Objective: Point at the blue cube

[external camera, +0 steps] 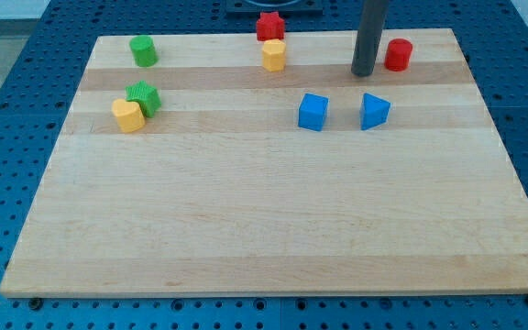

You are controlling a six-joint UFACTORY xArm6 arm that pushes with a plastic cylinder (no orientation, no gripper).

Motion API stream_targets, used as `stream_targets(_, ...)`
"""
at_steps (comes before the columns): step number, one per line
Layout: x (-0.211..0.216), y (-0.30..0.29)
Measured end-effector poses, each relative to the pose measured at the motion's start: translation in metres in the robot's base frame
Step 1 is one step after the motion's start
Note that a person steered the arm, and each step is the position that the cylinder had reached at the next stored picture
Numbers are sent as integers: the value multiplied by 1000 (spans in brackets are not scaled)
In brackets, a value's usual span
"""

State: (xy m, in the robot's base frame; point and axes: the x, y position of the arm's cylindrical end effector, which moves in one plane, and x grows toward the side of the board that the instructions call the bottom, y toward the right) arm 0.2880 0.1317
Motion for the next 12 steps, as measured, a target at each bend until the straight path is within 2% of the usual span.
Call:
stream_targets(5,-1,-1)
stream_targets(6,5,-2)
stream_targets(8,48,-13)
stream_targets(12,48,-51)
